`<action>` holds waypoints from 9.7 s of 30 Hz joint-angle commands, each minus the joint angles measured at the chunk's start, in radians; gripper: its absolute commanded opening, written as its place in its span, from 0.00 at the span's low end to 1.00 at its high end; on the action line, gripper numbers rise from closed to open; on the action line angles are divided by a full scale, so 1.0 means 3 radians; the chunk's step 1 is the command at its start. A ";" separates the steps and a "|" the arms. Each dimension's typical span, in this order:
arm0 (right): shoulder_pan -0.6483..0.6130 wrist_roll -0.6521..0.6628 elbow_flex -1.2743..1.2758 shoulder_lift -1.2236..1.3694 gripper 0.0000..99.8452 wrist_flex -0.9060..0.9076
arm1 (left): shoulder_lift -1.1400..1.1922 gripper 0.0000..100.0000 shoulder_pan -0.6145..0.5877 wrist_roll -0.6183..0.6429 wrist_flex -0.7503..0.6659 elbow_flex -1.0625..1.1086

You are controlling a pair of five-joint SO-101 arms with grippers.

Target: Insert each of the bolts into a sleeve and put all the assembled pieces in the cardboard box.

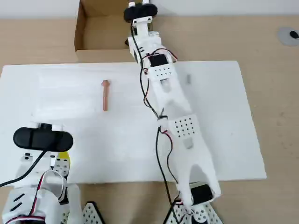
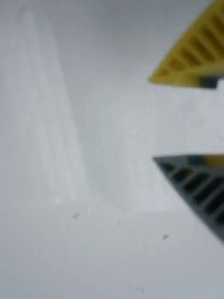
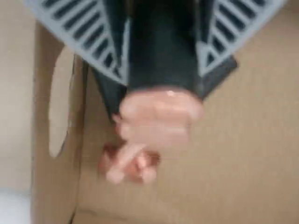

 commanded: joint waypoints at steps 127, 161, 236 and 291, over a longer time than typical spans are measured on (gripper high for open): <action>0.1987 0.0511 0.5966 -0.7096 0.19 0.2690 | 0.7265 0.01 0.1371 0.1703 -0.0962 -0.4593; 0.1987 0.0532 0.8621 -0.7096 0.19 0.0675 | 0.2176 0.01 0.1790 0.1473 -0.0951 -0.2486; 0.1972 0.0527 0.8615 -0.7096 0.19 0.0742 | -0.0059 0.01 0.1800 0.1606 -0.0082 -0.1135; 0.1972 0.0527 0.8615 -0.7096 0.19 0.0742 | -0.0059 0.01 0.1800 0.1606 -0.0082 -0.1135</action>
